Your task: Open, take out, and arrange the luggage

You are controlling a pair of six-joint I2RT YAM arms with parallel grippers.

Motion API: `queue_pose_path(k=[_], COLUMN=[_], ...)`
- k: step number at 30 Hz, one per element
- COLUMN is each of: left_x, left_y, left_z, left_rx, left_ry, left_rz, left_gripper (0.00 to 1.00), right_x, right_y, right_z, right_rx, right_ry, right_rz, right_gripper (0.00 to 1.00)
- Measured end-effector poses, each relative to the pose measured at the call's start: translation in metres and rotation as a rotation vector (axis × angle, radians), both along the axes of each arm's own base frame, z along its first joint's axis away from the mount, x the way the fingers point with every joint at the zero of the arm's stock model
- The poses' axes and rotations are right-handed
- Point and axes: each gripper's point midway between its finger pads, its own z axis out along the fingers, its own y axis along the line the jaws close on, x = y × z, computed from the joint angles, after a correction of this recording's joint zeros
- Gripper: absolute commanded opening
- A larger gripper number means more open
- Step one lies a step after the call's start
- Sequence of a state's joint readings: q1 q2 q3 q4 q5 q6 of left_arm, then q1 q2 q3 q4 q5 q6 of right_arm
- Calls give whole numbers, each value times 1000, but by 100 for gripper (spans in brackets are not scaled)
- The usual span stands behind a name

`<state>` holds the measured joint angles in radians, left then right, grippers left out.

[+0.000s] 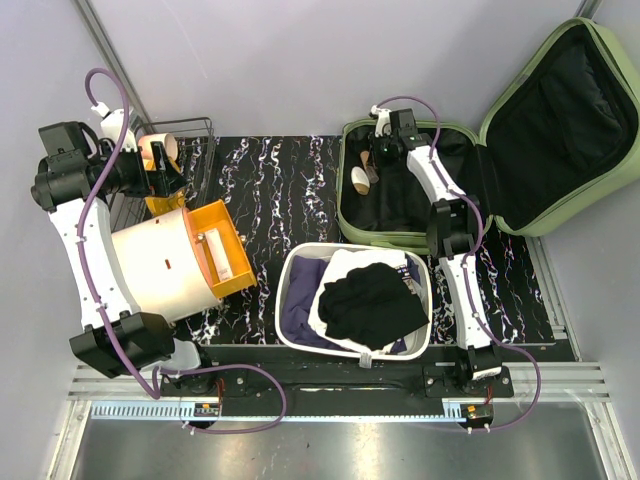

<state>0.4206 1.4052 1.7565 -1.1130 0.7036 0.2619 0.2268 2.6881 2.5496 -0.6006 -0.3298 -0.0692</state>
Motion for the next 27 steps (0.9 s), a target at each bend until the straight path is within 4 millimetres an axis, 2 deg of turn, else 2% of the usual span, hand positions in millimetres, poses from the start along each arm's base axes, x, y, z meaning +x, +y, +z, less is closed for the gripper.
queue_pose_path(k=[1,3,4,9,14,15,18,21,27], left_x=[0,0,0,1,-1,-1,-1,-2,-2], left_y=[0,-1,-1,-3,-4,-4,-4,-4,-4], left_z=[0,1,0,-2,-7,-7,-9,-10,-10], left_rx=[0,-2,-3,-14,-21,-22,-23,-23,-23], left_ry=[-1,-2,-2,-3,11,12,16,19,20], left_rz=[-1,-3,-4,-14,-16,-16,-15,-14,-13], left_gripper=[99,99,99,99,99,99,99,99,99], right_x=[-1,-2,-3,1,2,2,2,0,-5], right_y=[0,0,0,-7,-12,-11,-8,-2,10], right_z=[0,1,3,13,8,8,7,3,-20], right_rx=[-3,-9,-14,-59,-111,-117,-141,-169,-242], right_ry=[2,6,4,-29,-36,-38,-48,-54,-48], right_rz=[-1,0,-2,-26,-49,-47,-43,-34,-24], right_gripper=[5,27,35,40,44,48,51,51,48])
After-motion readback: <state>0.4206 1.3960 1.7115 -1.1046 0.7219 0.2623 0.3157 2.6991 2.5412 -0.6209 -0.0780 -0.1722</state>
